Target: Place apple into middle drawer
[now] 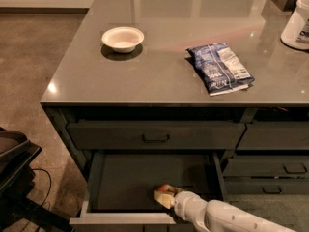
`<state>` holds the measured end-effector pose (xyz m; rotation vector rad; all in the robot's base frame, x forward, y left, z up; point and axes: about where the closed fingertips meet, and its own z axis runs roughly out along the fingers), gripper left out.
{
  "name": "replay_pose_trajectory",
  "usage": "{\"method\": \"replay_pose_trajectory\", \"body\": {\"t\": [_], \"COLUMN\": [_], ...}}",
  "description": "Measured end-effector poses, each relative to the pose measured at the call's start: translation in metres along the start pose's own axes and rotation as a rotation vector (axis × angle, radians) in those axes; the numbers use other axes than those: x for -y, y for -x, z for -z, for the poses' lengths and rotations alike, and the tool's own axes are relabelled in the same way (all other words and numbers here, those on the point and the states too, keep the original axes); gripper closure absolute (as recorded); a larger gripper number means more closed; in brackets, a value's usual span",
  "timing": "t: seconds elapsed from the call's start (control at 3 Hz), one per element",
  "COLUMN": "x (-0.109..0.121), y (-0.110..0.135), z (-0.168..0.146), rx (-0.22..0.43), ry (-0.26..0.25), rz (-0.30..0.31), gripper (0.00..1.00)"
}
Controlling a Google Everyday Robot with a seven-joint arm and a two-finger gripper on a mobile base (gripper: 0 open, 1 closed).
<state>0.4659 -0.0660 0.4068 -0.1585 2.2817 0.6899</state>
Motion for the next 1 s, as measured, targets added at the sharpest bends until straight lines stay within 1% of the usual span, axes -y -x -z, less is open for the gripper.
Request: {"method": "replay_pose_trajectory", "body": {"t": [0.33,0.67,1.0], "x": [0.0,0.0,-0.0001], "y": [0.0,0.0,0.0], "z": [0.0,0.0,0.0], "rx": [0.0,0.0,0.0], "ry": [0.0,0.0,0.0], "rz": [0.0,0.0,0.0], "gripper": [0.13,0.0,0.0]}}
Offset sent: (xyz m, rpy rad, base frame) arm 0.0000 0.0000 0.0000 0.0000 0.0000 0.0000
